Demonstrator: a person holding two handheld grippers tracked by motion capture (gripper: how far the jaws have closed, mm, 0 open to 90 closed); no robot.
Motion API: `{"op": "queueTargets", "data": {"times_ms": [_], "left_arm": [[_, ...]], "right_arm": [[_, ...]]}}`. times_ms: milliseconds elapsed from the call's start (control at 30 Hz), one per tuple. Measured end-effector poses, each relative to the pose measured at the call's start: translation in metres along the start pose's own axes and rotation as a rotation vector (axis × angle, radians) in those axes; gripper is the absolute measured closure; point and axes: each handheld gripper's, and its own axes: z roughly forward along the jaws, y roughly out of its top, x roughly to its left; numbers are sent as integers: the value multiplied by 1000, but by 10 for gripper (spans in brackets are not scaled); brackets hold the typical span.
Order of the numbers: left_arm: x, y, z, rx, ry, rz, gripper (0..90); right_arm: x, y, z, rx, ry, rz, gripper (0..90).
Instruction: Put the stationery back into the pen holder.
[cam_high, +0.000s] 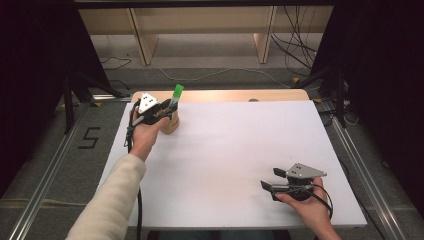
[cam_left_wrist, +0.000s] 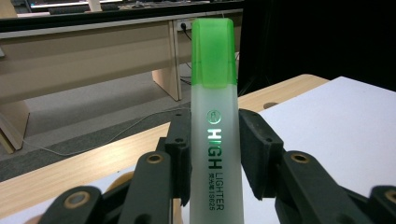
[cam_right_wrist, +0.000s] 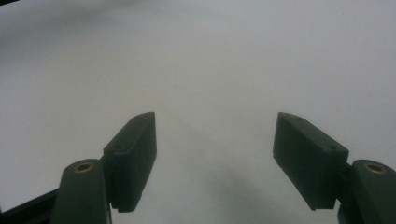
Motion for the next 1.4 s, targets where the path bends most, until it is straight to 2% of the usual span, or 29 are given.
{"op": "queueTargets", "data": {"times_ms": [400, 600, 1400], "left_arm": [[16, 5, 12, -8, 27, -9, 665], [23, 6, 19, 5, 36, -13, 665], [35, 2, 35, 11, 61, -47, 664]], "right_arm": [[-1, 0, 1, 1, 0, 0, 310], [-1, 0, 1, 2, 1, 3, 310], [-1, -1, 1, 6, 0, 6, 310]]}}
